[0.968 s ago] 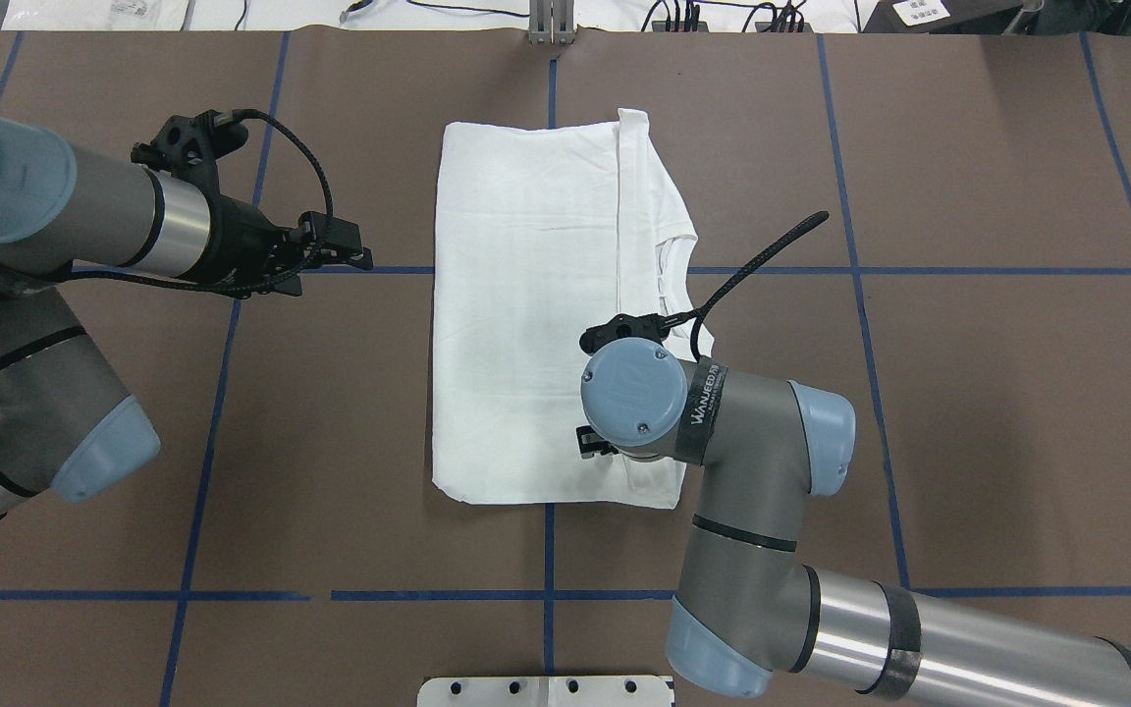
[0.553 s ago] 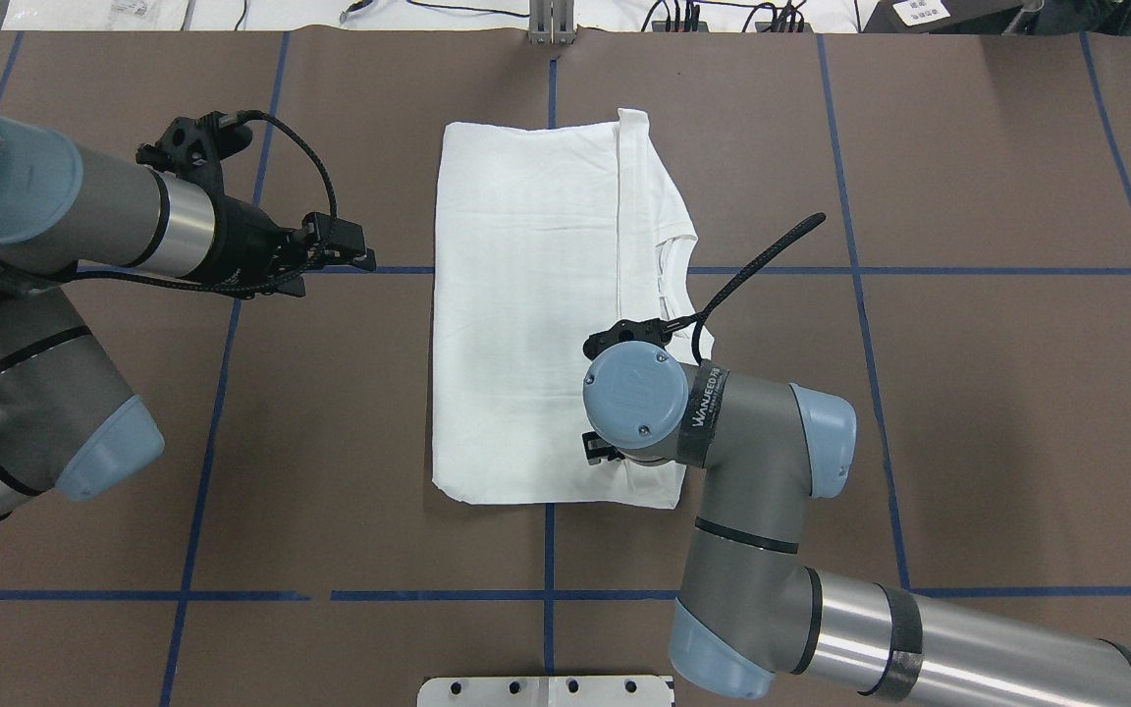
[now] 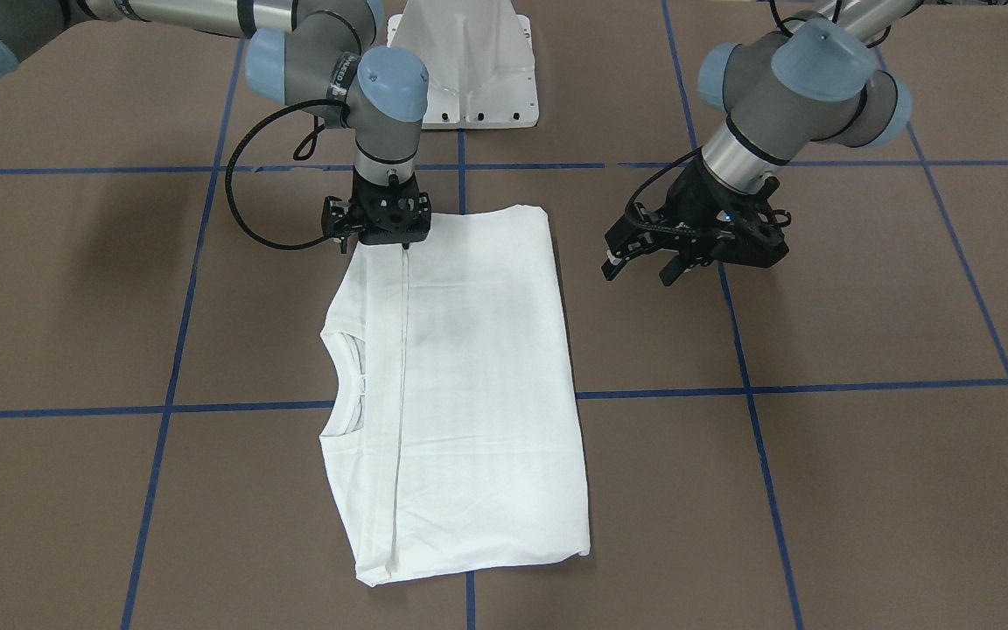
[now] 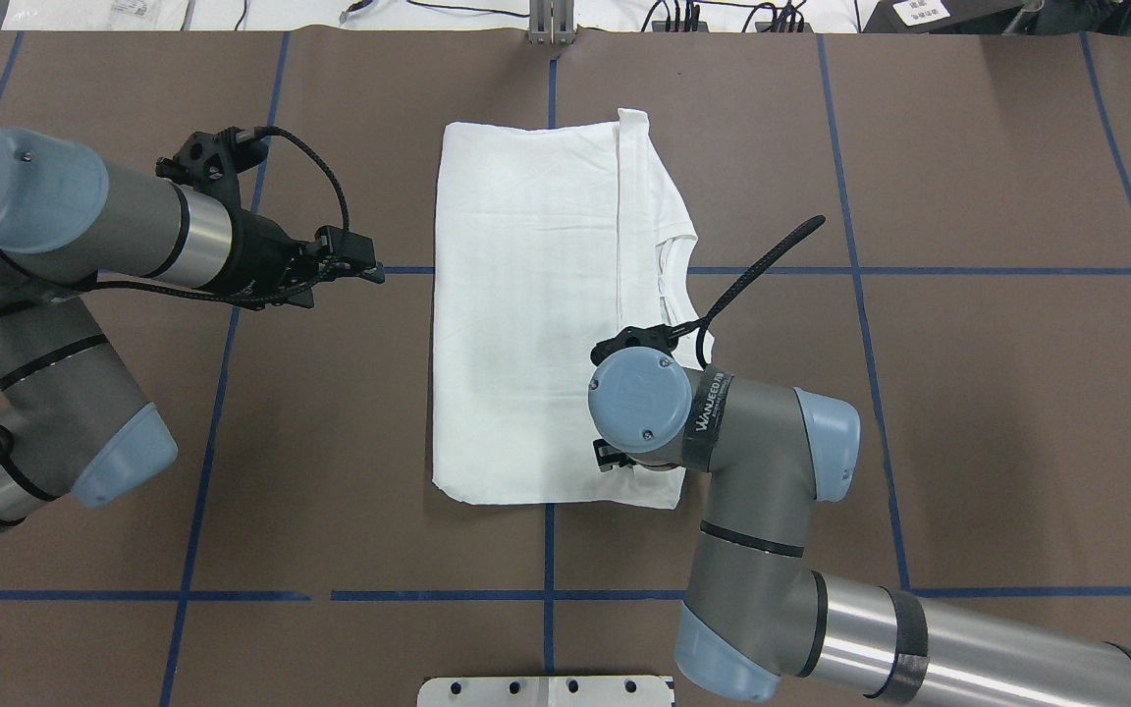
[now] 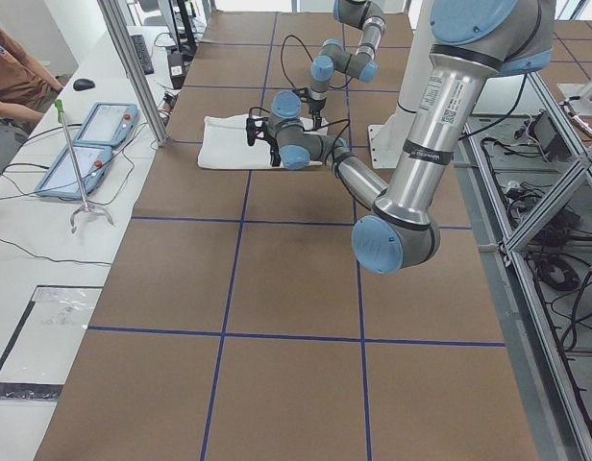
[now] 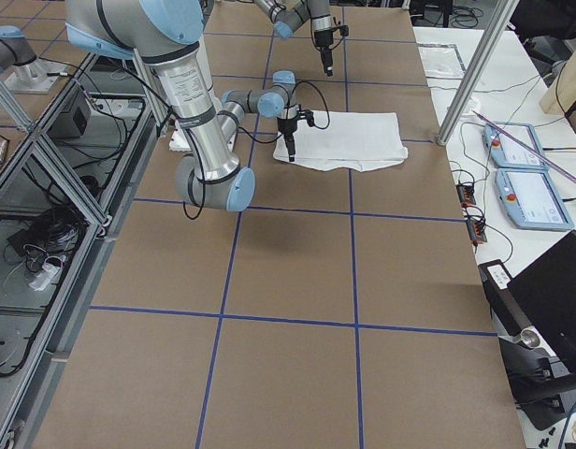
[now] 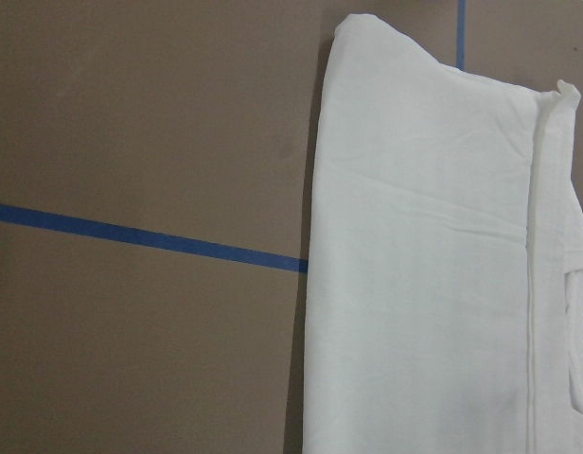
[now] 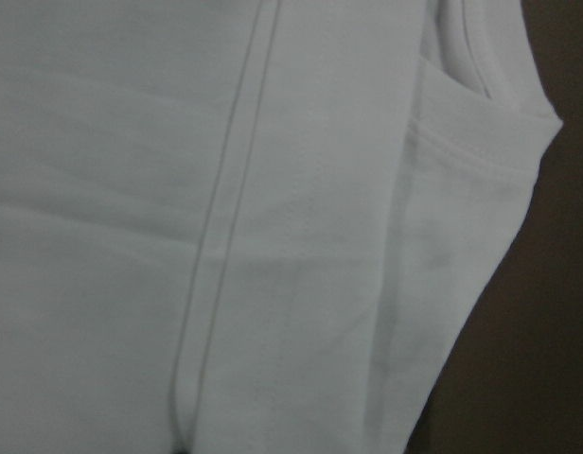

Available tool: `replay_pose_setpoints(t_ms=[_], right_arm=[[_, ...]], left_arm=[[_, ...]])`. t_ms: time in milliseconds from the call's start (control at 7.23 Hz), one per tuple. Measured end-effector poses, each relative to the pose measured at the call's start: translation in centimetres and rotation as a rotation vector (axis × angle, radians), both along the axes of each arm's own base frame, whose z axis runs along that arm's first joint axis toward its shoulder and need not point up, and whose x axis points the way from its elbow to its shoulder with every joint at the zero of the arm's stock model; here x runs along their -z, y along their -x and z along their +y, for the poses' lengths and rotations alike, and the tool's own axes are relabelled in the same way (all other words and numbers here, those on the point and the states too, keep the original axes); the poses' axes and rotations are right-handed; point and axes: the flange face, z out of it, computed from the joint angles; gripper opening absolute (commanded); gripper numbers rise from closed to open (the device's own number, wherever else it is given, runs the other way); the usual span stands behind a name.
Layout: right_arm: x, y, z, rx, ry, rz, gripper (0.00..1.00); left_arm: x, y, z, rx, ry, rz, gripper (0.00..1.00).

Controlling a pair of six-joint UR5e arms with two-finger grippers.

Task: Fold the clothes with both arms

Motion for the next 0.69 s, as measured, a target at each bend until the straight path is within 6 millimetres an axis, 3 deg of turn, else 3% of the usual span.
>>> replay_pose_setpoints(t_ms=[691], right_arm=[[-1.8, -4.0, -0.6, 0.041, -0.028, 0.036, 1.00]], left_arm=[[-0.4, -2.7, 0.5, 0.004, 0.008, 0.003, 1.00]])
